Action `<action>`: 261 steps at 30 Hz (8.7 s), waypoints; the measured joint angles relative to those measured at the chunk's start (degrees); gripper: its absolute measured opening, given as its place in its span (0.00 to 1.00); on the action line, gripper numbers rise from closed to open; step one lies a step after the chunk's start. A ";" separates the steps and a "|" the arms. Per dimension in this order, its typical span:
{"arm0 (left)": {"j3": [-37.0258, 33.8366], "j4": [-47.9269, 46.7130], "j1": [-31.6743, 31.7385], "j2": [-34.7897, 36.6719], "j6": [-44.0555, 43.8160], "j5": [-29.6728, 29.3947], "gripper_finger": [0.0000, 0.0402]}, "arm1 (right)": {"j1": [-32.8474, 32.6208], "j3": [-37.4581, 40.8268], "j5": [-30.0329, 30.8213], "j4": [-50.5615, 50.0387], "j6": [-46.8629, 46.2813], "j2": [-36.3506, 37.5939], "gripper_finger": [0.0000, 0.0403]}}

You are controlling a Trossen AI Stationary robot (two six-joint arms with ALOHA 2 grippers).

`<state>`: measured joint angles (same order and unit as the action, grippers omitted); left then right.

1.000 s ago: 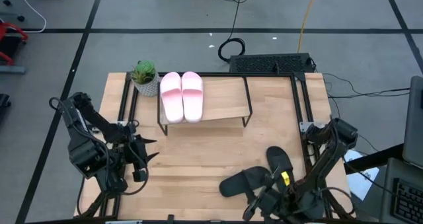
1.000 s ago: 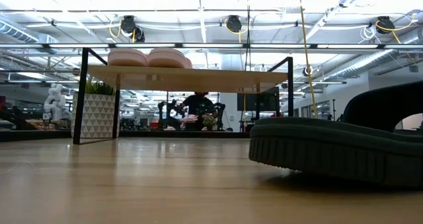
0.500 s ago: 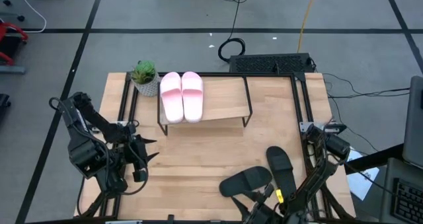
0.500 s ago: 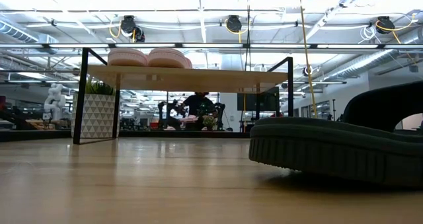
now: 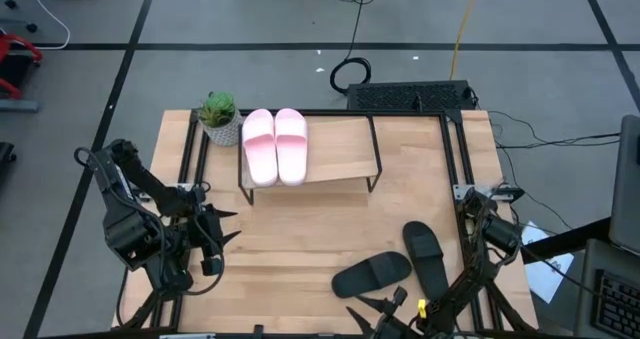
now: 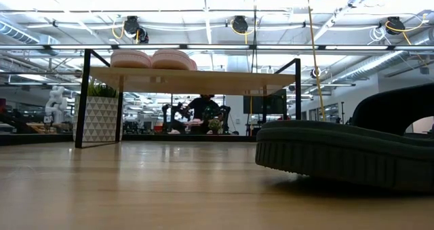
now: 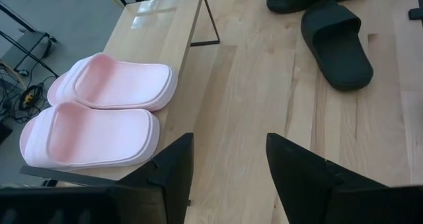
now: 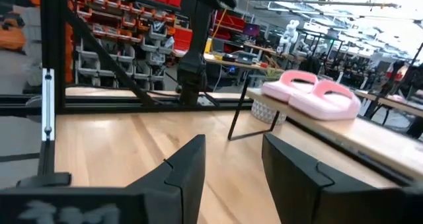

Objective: Pick and place slides into the shelf
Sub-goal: Put the right black slipper on the shelf

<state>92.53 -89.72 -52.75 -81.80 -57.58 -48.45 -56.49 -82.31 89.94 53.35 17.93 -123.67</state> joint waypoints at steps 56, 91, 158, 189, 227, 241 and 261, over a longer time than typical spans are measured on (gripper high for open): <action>0.00 0.42 0.66 0.00 0.23 -1.06 0.48 | -10.75 53.67 -14.76 1.93 -71.72 21.47 0.23; 0.00 2.52 0.66 0.00 1.97 -0.58 0.48 | -7.72 53.73 -32.97 -16.57 -66.42 44.90 0.23; 0.00 2.98 5.20 -0.07 3.43 -1.08 0.48 | -7.72 14.40 -61.16 -106.47 -94.60 50.31 0.23; -0.02 3.09 5.16 -0.07 3.34 0.03 0.48 | -7.48 -10.86 -69.40 -143.39 -104.54 12.84 0.23; -0.02 3.05 5.16 -0.07 4.94 -0.03 0.48 | -5.07 -0.81 -70.47 -142.30 -103.62 12.84 0.23; 0.00 3.05 5.16 -0.07 4.92 -0.06 0.48 | -5.05 4.32 -72.18 -138.26 -103.33 12.84 0.23; -0.02 3.05 5.16 -0.07 4.85 -0.68 0.48 | -5.01 4.75 -71.89 -141.64 -105.50 12.87 0.23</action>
<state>92.51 -86.67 -47.59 -81.87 -52.73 -49.14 -61.49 -77.56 18.04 -88.29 -87.57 -110.80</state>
